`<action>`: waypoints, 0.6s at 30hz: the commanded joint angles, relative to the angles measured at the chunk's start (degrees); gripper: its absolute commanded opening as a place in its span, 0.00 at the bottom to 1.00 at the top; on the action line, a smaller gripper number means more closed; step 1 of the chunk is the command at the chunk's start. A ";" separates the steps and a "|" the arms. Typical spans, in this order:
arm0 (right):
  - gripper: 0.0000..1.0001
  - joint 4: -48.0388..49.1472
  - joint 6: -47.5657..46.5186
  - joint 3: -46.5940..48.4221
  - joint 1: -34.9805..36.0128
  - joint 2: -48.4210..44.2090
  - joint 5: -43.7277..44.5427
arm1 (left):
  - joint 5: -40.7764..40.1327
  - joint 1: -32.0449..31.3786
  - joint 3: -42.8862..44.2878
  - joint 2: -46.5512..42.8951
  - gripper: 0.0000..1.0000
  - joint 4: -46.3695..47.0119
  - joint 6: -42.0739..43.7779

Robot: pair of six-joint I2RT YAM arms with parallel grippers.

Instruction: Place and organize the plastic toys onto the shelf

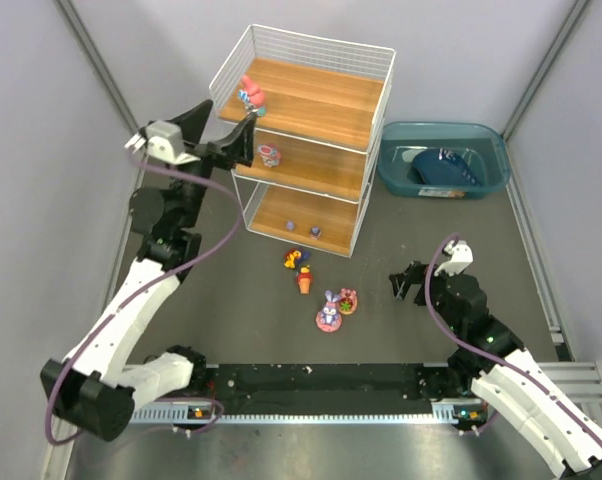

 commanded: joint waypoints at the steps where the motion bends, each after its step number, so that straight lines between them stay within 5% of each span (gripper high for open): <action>1: 0.99 2.01 -0.70 0.11 0.57 -0.22 -0.37 | -1.98 0.32 -3.48 -8.40 0.99 0.82 -1.16; 8: 0.99 2.18 -0.79 0.11 0.48 -0.14 -0.46 | -6.21 0.32 -11.04 -20.44 0.99 -3.39 -0.28; 18: 0.99 2.27 -0.79 0.02 0.48 -0.14 -0.55 | -6.12 0.32 -10.61 -20.46 0.94 -7.35 0.95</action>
